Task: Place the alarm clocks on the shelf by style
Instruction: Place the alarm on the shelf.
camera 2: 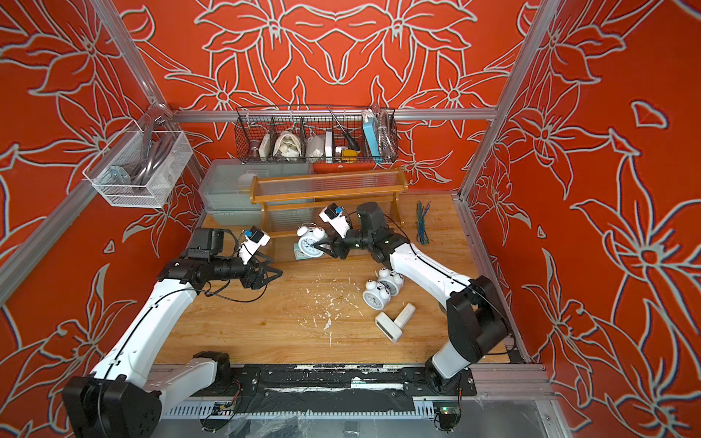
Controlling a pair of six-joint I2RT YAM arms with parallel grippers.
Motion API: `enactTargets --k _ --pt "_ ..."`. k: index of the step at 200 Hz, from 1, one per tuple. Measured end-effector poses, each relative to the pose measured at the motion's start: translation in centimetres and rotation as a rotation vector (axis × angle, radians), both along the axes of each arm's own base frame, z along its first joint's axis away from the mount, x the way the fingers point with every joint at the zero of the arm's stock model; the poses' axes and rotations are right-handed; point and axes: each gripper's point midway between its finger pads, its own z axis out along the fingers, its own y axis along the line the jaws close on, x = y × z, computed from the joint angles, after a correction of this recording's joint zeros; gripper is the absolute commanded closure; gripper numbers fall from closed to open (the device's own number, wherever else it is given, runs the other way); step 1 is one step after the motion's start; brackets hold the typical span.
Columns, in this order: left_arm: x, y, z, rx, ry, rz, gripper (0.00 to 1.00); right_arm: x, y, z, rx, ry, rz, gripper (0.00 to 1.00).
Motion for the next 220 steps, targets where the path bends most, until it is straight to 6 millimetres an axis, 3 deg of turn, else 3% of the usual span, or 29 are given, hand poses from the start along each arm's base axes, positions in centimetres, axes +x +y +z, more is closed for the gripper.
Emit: enactTargets --k 52,108,184,220 --pt "0.3 1.5 -0.1 -0.018 0.007 0.079 0.29 4.2 2.8 0.5 0.04 -0.012 -0.015 0.6" --pt "0.6 2.0 -0.7 -0.024 0.013 0.109 0.29 7.4 5.0 0.6 0.052 -0.029 -0.014 0.59" --pt "0.6 2.0 -0.9 -0.026 0.019 0.111 0.29 9.1 6.4 -1.4 0.009 -0.017 0.014 0.57" --pt "0.6 2.0 -1.0 -0.027 0.022 0.111 0.29 9.6 6.9 -1.2 0.009 -0.046 0.029 0.57"
